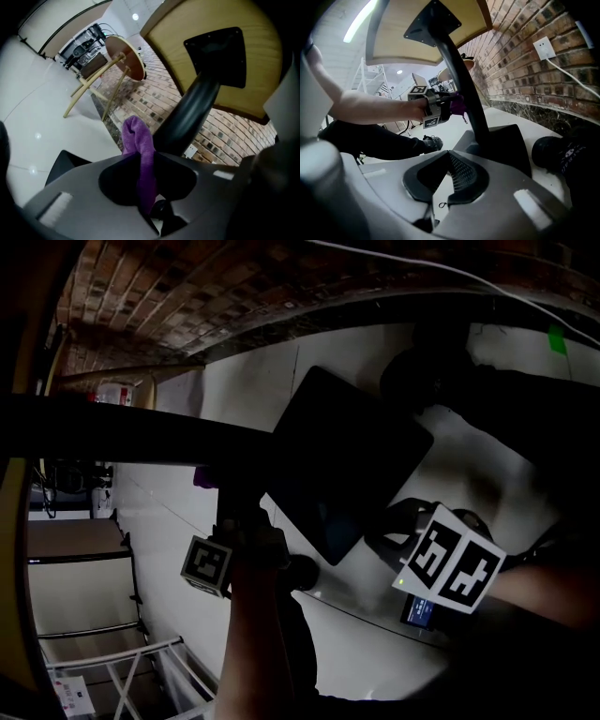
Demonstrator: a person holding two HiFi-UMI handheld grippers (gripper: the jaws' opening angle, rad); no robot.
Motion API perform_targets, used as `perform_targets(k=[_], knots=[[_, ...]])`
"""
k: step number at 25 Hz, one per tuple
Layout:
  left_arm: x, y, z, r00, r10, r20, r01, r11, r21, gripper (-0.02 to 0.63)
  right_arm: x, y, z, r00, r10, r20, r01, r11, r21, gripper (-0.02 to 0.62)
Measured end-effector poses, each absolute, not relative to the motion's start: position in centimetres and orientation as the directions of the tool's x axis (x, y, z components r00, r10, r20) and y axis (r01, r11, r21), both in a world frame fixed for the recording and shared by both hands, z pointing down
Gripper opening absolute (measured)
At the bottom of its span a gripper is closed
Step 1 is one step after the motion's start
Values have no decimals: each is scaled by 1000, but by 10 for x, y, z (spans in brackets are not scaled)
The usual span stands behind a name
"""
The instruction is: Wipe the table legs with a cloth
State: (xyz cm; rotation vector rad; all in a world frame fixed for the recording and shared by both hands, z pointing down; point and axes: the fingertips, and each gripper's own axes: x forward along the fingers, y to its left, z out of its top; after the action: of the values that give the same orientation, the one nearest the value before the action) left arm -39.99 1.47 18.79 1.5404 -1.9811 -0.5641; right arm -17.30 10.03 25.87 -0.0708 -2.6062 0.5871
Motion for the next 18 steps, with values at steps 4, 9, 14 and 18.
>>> perform_targets(k=[4, 9, 14, 18], knots=[[-405, 8, 129, -195, -968, 157, -866, 245, 436, 86, -186, 96, 222, -925, 140, 353, -15, 915, -402, 2], [-411, 5, 47, -239, -967, 89, -965, 247, 84, 84, -190, 106, 207, -934, 157, 321, 26, 926, -378, 2], [-410, 1, -29, -237, -971, -16, -970, 238, -53, 84, -180, 113, 221, -919, 165, 357, 26, 931, -364, 2], [-404, 5, -87, -245, -963, -113, -952, 260, -159, 87, -182, 115, 223, -918, 168, 360, 32, 935, -353, 2]])
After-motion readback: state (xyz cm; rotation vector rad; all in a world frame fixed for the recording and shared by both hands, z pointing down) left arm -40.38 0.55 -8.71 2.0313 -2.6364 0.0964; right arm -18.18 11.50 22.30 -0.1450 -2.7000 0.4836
